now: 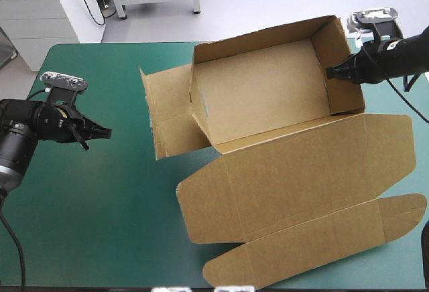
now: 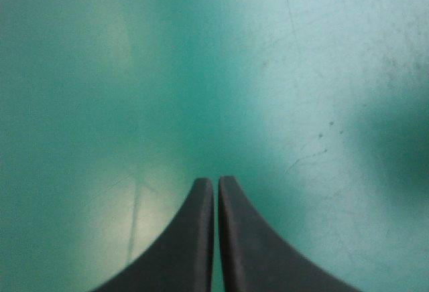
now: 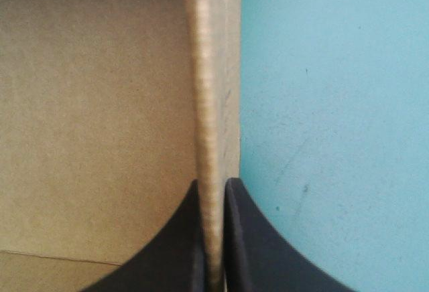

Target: Fold the box

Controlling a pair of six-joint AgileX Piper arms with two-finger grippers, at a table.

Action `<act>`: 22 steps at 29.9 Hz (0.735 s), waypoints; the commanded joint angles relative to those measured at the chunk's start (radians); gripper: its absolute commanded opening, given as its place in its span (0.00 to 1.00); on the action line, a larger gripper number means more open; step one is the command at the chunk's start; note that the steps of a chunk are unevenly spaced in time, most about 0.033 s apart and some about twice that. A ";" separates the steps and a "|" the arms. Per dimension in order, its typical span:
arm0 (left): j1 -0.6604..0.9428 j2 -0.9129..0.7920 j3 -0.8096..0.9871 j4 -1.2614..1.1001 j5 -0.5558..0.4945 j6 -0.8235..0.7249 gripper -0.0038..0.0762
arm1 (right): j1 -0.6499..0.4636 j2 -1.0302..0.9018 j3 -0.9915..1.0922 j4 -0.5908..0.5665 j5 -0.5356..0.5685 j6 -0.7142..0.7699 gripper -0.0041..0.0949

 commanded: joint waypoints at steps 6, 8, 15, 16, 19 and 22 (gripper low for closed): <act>-0.003 -0.021 0.127 -0.382 -0.341 0.129 0.06 | -0.008 -0.050 -0.030 0.072 -0.002 -0.009 0.02; -0.003 -0.008 0.127 -0.502 -0.341 0.207 0.06 | -0.008 -0.050 -0.030 0.074 -0.002 -0.009 0.02; -0.003 0.023 0.127 -0.834 -0.282 0.448 0.06 | -0.008 -0.050 -0.030 0.095 -0.002 -0.009 0.02; -0.003 0.025 0.127 -0.872 -0.272 0.473 0.06 | -0.008 -0.050 -0.030 0.100 -0.002 -0.009 0.02; -0.003 0.029 0.127 -0.968 -0.246 0.531 0.06 | -0.008 -0.050 -0.030 0.108 -0.002 -0.013 0.02; -0.003 0.031 0.127 -1.062 -0.200 0.602 0.06 | -0.006 -0.050 -0.030 0.108 -0.002 -0.013 0.02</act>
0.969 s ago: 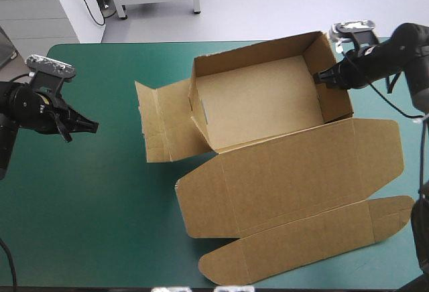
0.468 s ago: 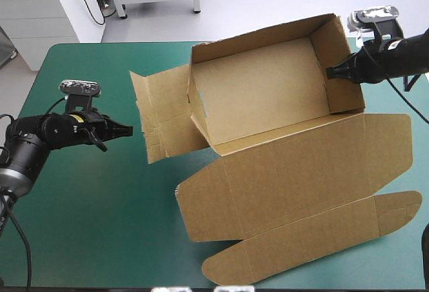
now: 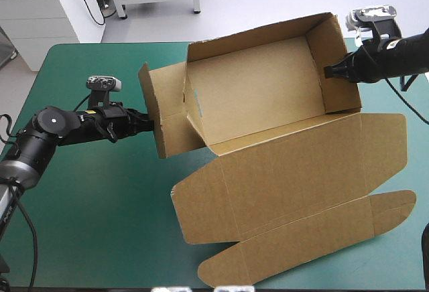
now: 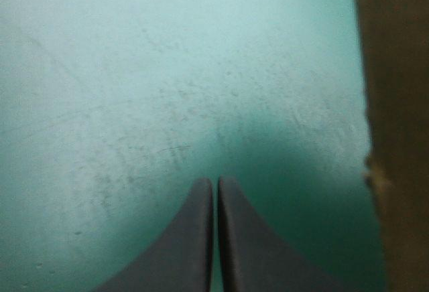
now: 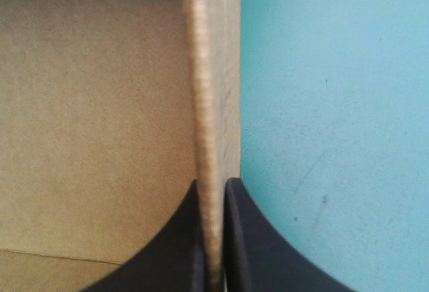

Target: Fold the box

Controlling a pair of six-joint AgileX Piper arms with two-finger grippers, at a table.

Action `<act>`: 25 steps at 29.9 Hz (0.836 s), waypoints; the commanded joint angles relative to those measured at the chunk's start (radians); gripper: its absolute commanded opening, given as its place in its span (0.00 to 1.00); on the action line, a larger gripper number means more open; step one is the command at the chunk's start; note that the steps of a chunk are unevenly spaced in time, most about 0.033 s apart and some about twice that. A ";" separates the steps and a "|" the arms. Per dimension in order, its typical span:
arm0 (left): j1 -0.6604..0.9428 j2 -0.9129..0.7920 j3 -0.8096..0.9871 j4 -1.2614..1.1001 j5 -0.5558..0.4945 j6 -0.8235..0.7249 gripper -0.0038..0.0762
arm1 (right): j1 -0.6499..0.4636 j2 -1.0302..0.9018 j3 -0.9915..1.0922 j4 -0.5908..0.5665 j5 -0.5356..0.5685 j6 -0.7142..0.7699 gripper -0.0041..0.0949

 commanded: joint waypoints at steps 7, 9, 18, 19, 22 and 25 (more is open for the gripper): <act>-0.003 -0.025 -0.024 -0.410 0.151 0.248 0.06 | -0.006 -0.042 -0.030 0.061 -0.003 0.001 0.02; -0.003 -0.025 -0.024 -0.475 0.194 0.285 0.06 | -0.006 -0.042 -0.028 0.061 -0.003 0.008 0.02; -0.003 -0.025 -0.036 -0.637 0.353 0.375 0.06 | -0.006 -0.042 -0.007 0.059 -0.010 0.016 0.02; -0.003 -0.025 -0.038 -0.637 0.364 0.375 0.06 | -0.006 -0.042 -0.001 0.059 -0.014 0.018 0.02; -0.003 -0.025 -0.045 -0.638 0.391 0.375 0.11 | -0.006 -0.042 0.001 0.063 -0.015 0.018 0.02; -0.003 -0.025 -0.045 -0.653 0.406 0.382 0.26 | 0.001 -0.042 0.001 0.085 -0.019 0.018 0.02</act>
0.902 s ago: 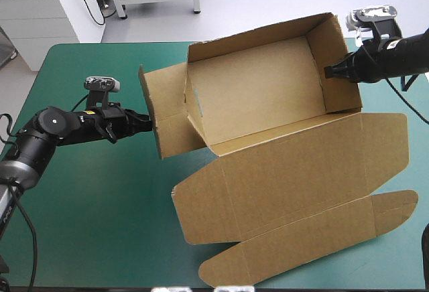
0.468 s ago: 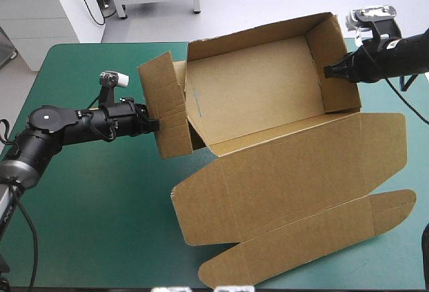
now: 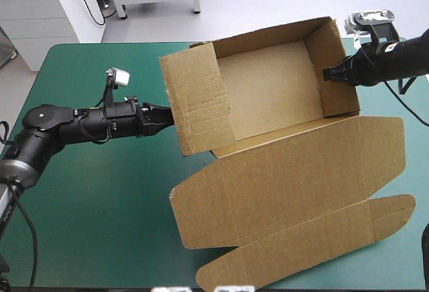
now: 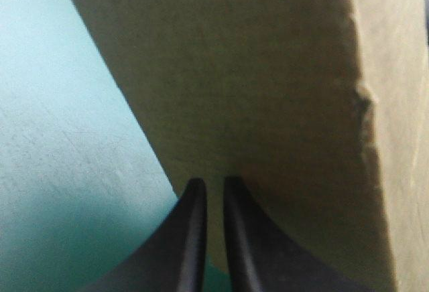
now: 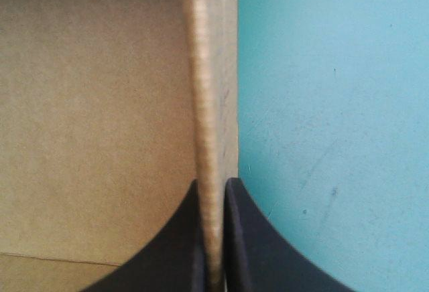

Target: Fold the box

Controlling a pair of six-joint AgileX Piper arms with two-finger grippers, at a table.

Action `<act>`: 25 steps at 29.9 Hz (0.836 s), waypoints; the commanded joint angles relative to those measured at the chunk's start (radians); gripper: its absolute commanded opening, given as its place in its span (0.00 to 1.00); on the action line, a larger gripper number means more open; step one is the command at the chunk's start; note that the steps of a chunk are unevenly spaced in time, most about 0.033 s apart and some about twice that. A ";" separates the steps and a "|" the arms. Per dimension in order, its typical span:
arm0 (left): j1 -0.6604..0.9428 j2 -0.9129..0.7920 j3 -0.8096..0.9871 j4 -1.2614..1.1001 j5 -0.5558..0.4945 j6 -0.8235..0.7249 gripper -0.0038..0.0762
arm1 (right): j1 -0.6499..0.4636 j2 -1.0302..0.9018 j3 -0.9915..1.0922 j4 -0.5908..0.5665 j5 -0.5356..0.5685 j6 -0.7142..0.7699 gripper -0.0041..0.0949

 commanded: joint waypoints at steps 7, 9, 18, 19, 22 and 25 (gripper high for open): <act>-0.003 -0.027 -0.034 -0.153 0.091 0.008 0.74 | 0.078 -0.042 -0.025 0.059 -0.079 0.024 0.02; -0.003 -0.027 -0.043 -0.153 0.093 0.008 0.74 | 0.101 -0.042 -0.025 0.045 -0.100 0.037 0.02; -0.003 -0.027 -0.124 -0.149 0.095 -0.011 0.74 | 0.205 -0.042 -0.025 -0.127 -0.162 0.132 0.02; -0.003 -0.027 -0.136 -0.140 0.088 -0.021 0.74 | 0.204 -0.042 -0.025 -0.113 -0.167 0.132 0.02; -0.003 -0.027 -0.162 -0.059 0.051 -0.067 0.74 | 0.204 -0.042 -0.025 -0.088 -0.184 0.132 0.02; -0.003 -0.027 -0.177 0.031 -0.021 -0.116 0.74 | 0.204 -0.042 -0.025 -0.085 -0.207 0.154 0.02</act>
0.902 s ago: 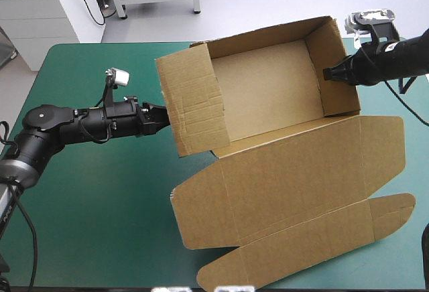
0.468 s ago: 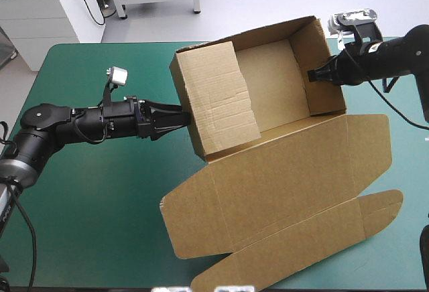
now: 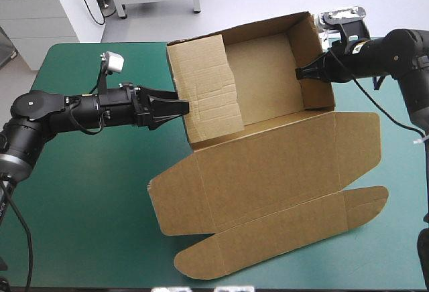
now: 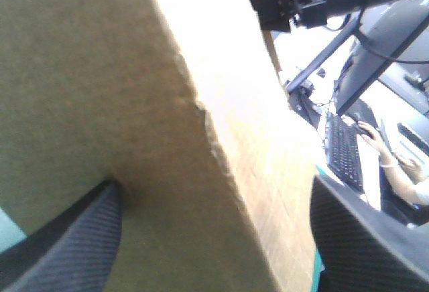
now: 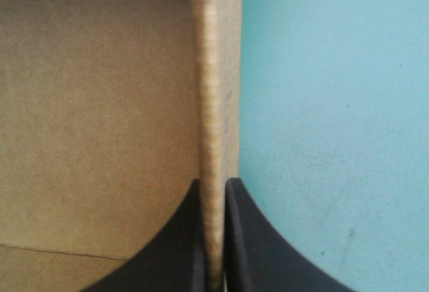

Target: Fold the box

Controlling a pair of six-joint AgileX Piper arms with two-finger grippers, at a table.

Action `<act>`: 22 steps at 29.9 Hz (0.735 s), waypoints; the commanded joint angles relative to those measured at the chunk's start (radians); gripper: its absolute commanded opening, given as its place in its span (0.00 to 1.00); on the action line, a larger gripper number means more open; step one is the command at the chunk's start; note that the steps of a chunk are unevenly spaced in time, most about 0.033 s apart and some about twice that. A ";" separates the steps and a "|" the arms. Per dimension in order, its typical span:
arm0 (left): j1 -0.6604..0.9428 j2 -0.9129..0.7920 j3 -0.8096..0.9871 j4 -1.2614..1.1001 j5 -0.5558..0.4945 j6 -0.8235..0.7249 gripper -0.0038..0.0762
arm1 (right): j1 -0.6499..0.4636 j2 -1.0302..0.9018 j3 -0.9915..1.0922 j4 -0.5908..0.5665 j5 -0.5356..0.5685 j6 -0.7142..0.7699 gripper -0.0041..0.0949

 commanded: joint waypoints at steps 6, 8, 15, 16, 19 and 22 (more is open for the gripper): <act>-0.004 -0.027 -0.079 0.047 -0.188 -0.113 0.74 | 0.013 -0.036 -0.025 0.119 -0.124 0.029 0.02; -0.008 -0.024 -0.117 0.105 -0.206 -0.157 0.73 | 0.030 -0.033 -0.025 0.100 -0.137 0.043 0.02; -0.107 0.029 -0.328 0.480 -0.198 -0.443 0.72 | 0.108 -0.012 -0.025 0.047 -0.193 0.091 0.02; -0.129 0.037 -0.359 0.553 -0.192 -0.499 0.72 | 0.119 -0.008 -0.025 0.044 -0.207 0.103 0.02; -0.195 0.065 -0.431 0.806 -0.176 -0.697 0.70 | 0.132 -0.008 -0.025 0.046 -0.235 0.110 0.02; -0.245 0.079 -0.465 0.994 -0.180 -0.840 0.66 | 0.139 -0.008 -0.025 0.044 -0.249 0.113 0.02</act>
